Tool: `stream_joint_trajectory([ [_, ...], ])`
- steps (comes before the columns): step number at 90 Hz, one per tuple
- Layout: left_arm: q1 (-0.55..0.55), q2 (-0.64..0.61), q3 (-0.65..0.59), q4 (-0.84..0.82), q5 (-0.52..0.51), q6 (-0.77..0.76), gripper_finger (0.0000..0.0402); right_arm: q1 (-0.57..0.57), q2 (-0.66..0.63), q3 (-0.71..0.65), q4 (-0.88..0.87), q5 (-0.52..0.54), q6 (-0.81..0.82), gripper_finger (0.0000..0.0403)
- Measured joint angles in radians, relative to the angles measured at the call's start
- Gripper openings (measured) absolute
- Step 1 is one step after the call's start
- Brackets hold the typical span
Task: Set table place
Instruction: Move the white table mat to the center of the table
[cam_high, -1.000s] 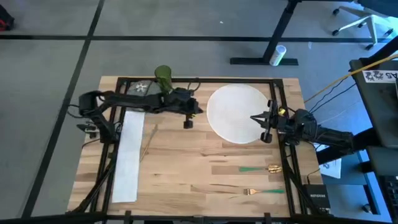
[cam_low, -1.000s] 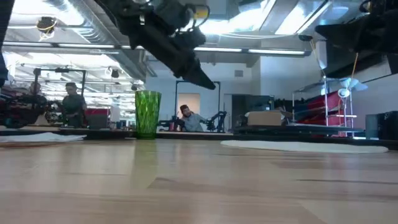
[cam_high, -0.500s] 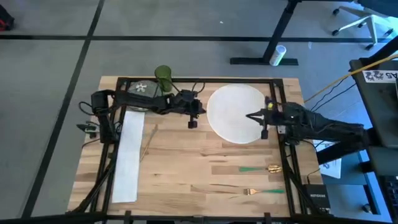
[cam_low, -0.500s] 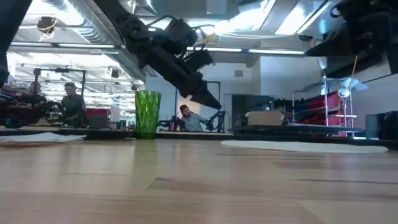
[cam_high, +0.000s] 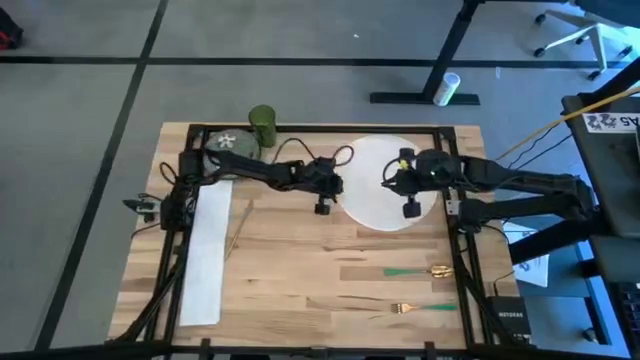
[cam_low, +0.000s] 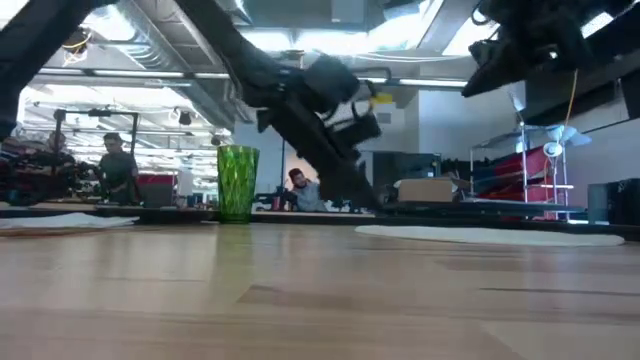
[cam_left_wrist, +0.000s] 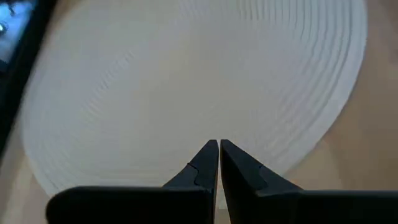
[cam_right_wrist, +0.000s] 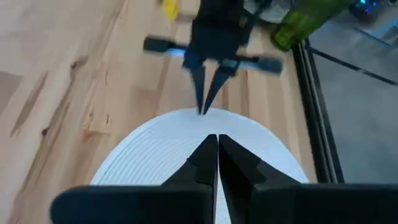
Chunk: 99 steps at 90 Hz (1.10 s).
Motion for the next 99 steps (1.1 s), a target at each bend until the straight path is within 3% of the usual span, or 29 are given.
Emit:
stream_joint_trajectory([
  [22,-0.038,0.01,0.009,-0.15,-0.008,-0.056,0.0,0.0,-0.013,0.01,-0.035,-0.002,-0.016,0.0],
  [63,-0.267,-0.04,0.006,-0.399,-0.011,-0.189,0.0,0.0,-0.016,0.009,-0.162,0.0,0.057,0.0],
  [84,-0.324,-0.079,0.003,-0.611,-0.174,-0.263,0.0,0.0,-0.011,-0.031,-0.201,0.0,0.122,0.0],
  [99,-0.312,-0.135,-0.007,-0.696,-0.197,-0.309,0.0,0.0,-0.011,-0.101,-0.154,0.0,0.163,0.0],
])
